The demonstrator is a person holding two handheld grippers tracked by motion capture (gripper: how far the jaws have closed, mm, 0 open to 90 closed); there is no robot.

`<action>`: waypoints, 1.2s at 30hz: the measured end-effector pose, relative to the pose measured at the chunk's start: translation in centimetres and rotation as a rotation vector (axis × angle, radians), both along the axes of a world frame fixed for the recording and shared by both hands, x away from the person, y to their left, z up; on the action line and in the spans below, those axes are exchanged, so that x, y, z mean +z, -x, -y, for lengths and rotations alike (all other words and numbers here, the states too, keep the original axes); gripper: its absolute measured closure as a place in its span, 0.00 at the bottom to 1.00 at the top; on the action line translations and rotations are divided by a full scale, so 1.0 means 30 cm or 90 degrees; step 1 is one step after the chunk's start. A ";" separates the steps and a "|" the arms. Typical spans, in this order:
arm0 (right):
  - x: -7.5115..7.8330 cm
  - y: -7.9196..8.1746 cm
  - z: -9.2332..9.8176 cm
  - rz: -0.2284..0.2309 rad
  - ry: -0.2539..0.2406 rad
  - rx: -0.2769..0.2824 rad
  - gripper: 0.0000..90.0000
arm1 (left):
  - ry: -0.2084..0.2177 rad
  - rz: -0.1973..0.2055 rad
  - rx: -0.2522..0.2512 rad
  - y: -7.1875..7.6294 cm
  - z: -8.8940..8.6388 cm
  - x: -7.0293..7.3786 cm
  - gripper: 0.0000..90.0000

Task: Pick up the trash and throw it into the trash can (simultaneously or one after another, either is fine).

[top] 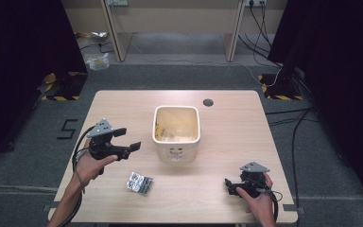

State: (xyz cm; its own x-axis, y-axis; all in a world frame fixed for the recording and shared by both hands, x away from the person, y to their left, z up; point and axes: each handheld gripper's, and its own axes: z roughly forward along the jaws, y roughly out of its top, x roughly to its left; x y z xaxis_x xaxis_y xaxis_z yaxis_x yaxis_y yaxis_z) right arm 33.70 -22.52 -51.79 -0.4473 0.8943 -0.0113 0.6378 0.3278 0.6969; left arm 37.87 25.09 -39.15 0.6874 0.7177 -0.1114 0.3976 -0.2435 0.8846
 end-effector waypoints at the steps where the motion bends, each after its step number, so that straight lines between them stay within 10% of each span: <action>1: 0.000 0.000 0.000 0.000 -0.001 -0.001 0.00 | 0.000 -0.001 -0.001 0.003 0.001 -0.006 0.17; 36: 0.000 -0.001 0.001 0.000 0.001 0.001 0.00 | -0.063 -0.103 0.015 0.133 -0.020 -0.337 0.17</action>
State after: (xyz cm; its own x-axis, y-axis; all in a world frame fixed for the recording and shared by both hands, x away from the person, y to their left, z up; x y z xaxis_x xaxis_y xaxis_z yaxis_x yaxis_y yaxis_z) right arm 33.72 -22.54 -51.78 -0.4489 0.8935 -0.0127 0.6367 0.3298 0.6970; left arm 33.88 25.69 -49.26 0.6490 0.7465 -0.1468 0.5391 -0.3151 0.7810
